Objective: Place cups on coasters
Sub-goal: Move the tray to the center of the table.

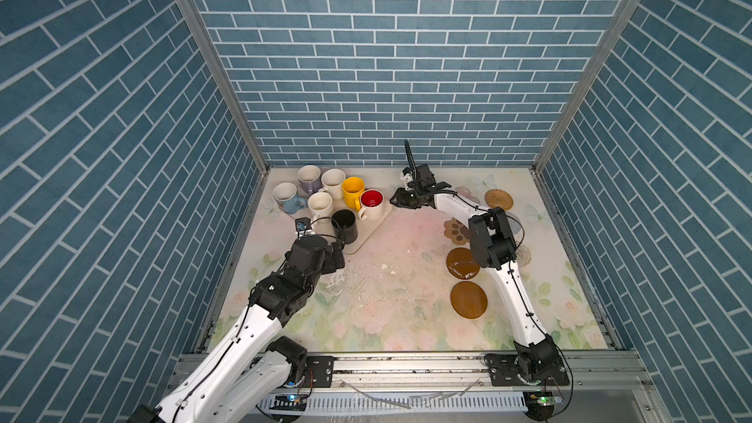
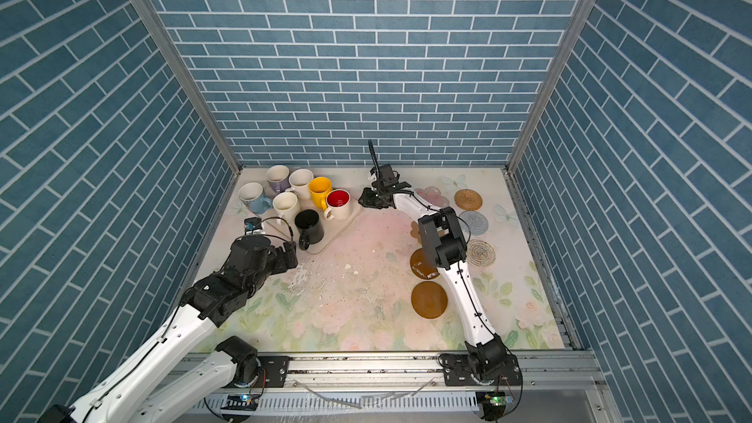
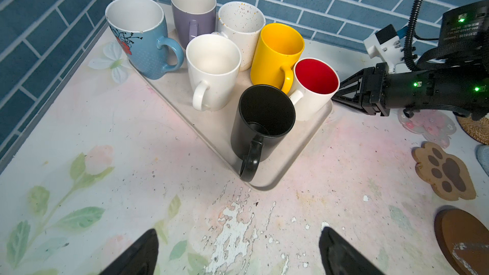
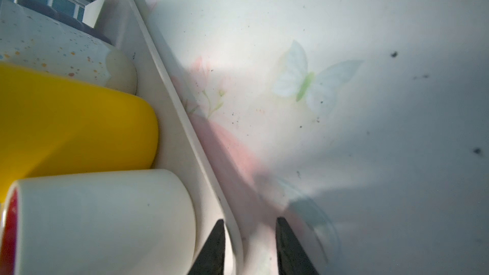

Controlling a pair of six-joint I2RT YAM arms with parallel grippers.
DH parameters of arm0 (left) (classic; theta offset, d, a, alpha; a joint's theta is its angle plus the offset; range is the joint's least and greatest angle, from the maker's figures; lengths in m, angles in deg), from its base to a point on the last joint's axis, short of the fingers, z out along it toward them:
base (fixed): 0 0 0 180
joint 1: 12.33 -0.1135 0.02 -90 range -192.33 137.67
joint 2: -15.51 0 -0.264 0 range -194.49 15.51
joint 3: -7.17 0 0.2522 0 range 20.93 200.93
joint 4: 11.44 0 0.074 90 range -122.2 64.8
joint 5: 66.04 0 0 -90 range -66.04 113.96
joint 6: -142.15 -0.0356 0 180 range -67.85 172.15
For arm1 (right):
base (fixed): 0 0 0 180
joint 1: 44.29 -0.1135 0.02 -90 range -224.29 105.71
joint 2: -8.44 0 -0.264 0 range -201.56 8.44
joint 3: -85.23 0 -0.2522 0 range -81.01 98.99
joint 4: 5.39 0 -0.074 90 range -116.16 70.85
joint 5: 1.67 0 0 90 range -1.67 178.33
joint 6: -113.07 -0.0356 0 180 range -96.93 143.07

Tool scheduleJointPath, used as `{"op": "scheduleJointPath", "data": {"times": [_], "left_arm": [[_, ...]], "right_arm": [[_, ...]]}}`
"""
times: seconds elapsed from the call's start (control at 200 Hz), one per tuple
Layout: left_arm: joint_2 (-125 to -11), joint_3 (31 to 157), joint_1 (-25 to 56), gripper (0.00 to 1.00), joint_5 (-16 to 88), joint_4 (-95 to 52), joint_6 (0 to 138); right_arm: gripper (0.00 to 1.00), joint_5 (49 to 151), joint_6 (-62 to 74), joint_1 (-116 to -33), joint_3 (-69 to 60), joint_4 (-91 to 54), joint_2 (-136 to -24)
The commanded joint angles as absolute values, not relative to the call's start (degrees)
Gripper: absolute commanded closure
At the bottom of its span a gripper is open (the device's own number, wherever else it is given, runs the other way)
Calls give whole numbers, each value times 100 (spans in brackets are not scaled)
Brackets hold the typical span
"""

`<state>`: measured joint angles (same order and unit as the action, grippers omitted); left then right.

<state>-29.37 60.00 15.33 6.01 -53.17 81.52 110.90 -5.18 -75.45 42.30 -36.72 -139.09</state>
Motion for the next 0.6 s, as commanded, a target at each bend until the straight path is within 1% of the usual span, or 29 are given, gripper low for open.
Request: {"op": "scheduleJointPath", "data": {"times": [0.0,0.15,0.26,0.435,0.595], "left_arm": [[-2853,5960,1496,4,558,-5315,8080],[-2845,5959,1497,4,575,-5306,8098],[-2843,5968,1500,4,615,-5315,8120],[-2749,5997,1496,4,709,-5346,8172],[-2652,6016,1494,4,717,-5411,8203]], "right_arm": [[66,11162,-602,-7629,4344,-3753,-14073],[67,11162,-577,-7688,4290,-3739,-14058],[74,11063,-515,-7755,4361,-3844,-14093],[80,10905,-497,-7818,4373,-3965,-14135],[92,10743,-549,-7822,4196,-3958,-14042]]}}
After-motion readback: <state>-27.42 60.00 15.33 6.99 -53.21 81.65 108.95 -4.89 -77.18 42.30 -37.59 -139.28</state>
